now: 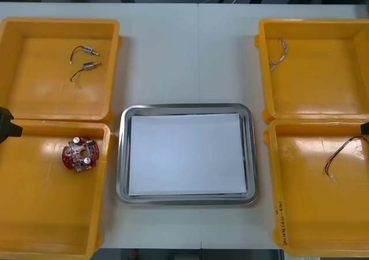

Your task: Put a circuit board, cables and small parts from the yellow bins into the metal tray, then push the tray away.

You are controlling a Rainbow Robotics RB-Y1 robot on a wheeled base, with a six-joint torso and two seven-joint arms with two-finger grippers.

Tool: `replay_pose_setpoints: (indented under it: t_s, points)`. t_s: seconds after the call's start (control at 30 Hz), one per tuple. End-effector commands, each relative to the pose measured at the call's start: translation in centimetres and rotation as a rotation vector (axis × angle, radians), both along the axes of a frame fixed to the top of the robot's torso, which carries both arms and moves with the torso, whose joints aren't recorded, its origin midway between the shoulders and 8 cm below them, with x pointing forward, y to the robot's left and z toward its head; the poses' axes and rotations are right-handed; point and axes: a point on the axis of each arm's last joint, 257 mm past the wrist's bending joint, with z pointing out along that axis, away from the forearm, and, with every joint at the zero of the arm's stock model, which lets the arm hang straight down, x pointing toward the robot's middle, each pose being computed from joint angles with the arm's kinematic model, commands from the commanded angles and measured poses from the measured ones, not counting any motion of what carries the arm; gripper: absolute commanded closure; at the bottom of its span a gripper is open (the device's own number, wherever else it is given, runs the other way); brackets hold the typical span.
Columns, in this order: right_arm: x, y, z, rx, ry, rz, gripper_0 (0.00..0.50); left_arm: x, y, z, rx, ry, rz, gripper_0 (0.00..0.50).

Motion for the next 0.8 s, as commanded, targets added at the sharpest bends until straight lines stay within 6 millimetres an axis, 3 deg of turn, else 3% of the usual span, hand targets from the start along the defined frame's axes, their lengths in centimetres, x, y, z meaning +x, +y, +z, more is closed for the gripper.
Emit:
replay_pose_setpoints:
  t_s: [0.03, 0.8]
  points:
    - [0.55, 1.35, 1.02, 0.017, -0.037, 0.004, 0.0, -0.43, 1.88, 1.42, 0.055, -0.021, 0.03, 0.0]
    - [0.55, 1.35, 1.02, 0.017, -0.037, 0.004, 0.0, -0.43, 1.88, 1.42, 0.055, -0.021, 0.03, 0.0]
